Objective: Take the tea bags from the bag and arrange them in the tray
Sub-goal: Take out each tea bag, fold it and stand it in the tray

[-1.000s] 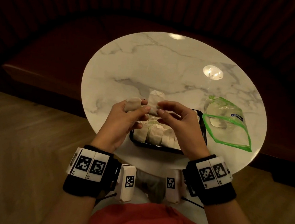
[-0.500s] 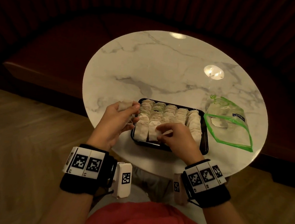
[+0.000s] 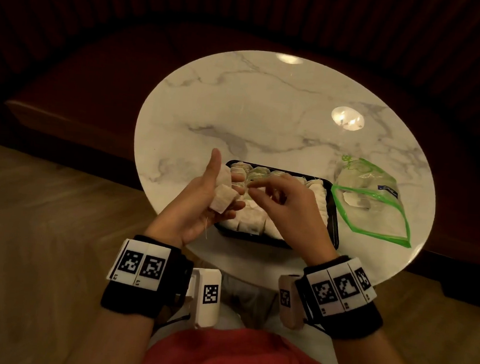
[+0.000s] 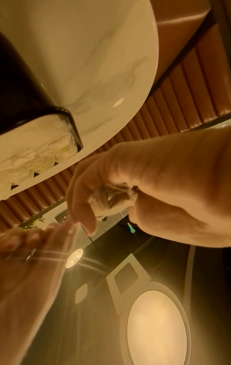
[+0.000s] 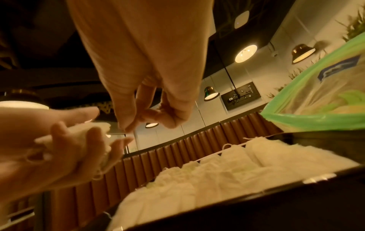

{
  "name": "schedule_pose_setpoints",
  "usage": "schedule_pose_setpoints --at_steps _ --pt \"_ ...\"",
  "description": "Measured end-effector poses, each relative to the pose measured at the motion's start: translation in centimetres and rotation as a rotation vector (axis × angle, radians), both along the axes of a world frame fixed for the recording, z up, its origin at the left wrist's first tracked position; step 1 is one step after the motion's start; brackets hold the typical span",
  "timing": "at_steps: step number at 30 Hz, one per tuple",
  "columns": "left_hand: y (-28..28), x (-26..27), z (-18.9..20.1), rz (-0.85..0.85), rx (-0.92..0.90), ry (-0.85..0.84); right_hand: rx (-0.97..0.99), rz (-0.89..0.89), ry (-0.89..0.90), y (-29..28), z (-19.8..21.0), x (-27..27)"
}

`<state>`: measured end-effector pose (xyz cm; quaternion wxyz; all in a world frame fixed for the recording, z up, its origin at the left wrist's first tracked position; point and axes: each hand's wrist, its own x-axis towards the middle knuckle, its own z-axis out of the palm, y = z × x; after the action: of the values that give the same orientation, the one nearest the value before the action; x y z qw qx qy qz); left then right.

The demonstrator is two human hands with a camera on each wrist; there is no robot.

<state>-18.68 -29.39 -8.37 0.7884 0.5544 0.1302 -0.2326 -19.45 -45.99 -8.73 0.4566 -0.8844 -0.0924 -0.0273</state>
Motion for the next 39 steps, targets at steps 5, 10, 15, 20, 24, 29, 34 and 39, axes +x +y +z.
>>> schedule_pose_setpoints --at_steps 5,10,15,20,24,29,34,39 --pt "-0.4 -0.2 0.3 -0.047 -0.034 -0.021 0.149 0.112 0.048 0.9 1.0 -0.6" --pt "-0.6 -0.2 0.4 -0.026 -0.026 -0.044 0.185 0.107 0.084 0.3 0.5 -0.3" --pt "-0.4 0.1 0.3 -0.038 -0.037 -0.078 0.321 0.071 0.098 -0.6 0.9 0.1" --pt "-0.6 -0.2 0.3 -0.131 -0.023 -0.174 0.445 0.071 0.13 -0.8 1.2 0.0" --pt "-1.0 -0.1 0.3 -0.117 -0.027 -0.189 0.49 -0.004 0.154 -0.8 0.8 0.0" --pt "-1.0 0.5 0.0 0.035 0.008 -0.21 0.692 -0.082 0.306 -0.8 1.2 0.1" --pt "-1.2 0.4 0.2 0.056 0.013 -0.233 0.66 -0.09 0.206 -0.9 0.7 -0.1" --pt "-1.2 0.2 0.3 0.071 -0.012 -0.22 0.72 -0.145 0.144 -1.1 0.6 0.0"
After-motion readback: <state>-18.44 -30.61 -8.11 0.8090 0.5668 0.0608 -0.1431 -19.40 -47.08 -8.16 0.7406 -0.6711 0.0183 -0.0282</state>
